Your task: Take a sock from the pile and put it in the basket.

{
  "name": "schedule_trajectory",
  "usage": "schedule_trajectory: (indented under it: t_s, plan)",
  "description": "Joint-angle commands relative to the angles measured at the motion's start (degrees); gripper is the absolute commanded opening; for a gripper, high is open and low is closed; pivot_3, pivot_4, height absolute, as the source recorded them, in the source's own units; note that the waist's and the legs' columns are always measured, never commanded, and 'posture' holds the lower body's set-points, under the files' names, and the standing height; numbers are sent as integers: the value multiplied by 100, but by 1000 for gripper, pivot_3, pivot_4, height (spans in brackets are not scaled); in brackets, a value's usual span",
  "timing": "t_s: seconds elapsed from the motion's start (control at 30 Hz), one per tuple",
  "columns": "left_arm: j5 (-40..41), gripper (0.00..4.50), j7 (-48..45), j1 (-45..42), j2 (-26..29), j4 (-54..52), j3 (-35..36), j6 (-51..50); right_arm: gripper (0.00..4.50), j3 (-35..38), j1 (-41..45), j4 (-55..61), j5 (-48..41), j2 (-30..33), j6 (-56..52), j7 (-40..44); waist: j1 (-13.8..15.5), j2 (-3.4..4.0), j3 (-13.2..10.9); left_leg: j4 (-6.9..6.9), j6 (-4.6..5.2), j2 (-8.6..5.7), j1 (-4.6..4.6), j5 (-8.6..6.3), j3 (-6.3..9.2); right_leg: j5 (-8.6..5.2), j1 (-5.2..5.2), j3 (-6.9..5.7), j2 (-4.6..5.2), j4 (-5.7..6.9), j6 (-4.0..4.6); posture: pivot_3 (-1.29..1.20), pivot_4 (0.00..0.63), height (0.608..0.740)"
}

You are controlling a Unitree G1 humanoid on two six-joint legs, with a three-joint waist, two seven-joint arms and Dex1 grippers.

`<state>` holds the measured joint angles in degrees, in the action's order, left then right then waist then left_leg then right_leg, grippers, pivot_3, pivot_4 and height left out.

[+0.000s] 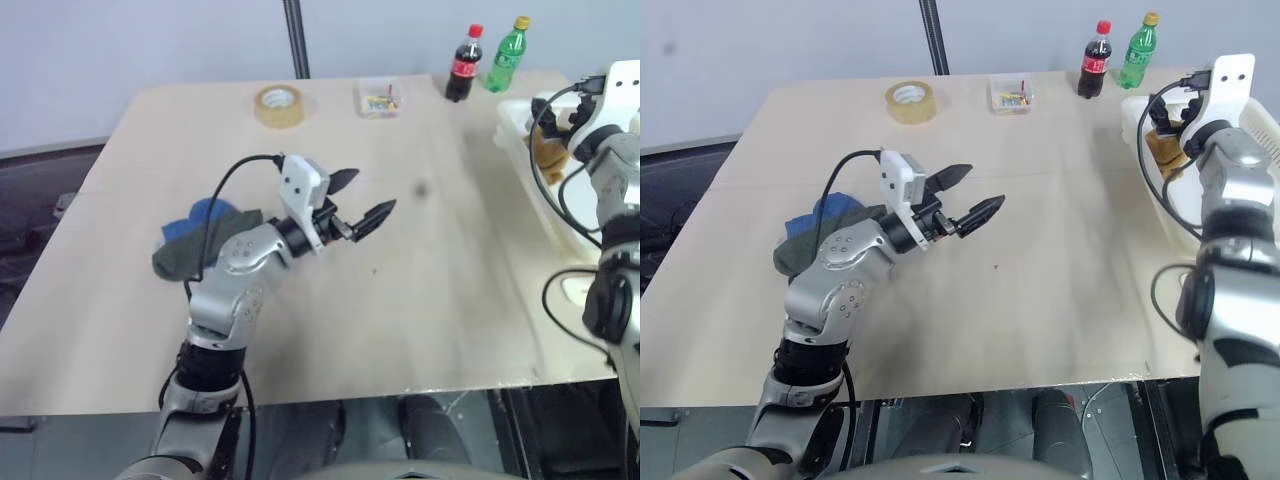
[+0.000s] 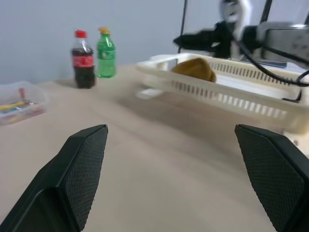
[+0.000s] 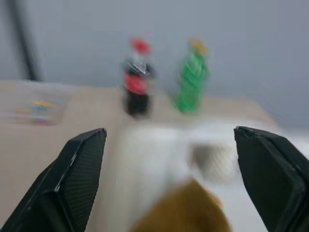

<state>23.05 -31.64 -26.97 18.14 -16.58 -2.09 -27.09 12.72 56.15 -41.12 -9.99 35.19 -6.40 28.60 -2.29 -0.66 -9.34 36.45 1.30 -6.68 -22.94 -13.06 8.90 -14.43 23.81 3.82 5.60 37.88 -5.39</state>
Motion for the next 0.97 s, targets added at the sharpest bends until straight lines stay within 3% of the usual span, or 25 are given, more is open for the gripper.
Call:
schedule_trajectory:
  t_s: [0.03,0.1,0.3,0.47,0.83,0.97]
  plan:
    - [-104,4500,-161,-1,354,194,380,345,4381,-456,-1303,2947,-510,-27,-689,612,16,1,1,2,0,0,1,0,1,0,-1,-1,0,1,0,0,150,740]
    - [-221,4500,-164,27,546,317,495,470,4381,-692,-2133,4348,-835,-84,-1258,799,-12,2,1,1,0,1,1,0,11,0,-1,-7,0,2,0,0,150,740]
    - [-446,4500,-364,763,1287,232,1104,979,4381,-833,-3892,6255,-1084,102,-2056,876,37,3,2,7,0,-2,10,-1,11,4,-5,-1,2,7,-5,0,150,740]
    - [440,4500,-924,1546,1834,-200,1826,375,4381,-675,-4419,6522,-1083,413,-2117,1012,53,2,1,7,18,-3,12,-12,9,5,-6,-1,3,9,-7,0,150,740]
    - [1500,4500,-1597,3706,2682,-1203,3682,-519,4381,214,-5618,7046,-1308,985,-2327,1287,175,0,0,6,23,3,17,-16,13,4,-19,-11,6,1,-6,0,150,740]
    - [1686,4500,-1661,3863,2787,-1221,3749,-664,4381,368,-5920,7135,-1323,1127,-2347,1394,203,0,0,5,24,4,20,-17,19,4,-25,-21,7,0,-6,0,150,740]
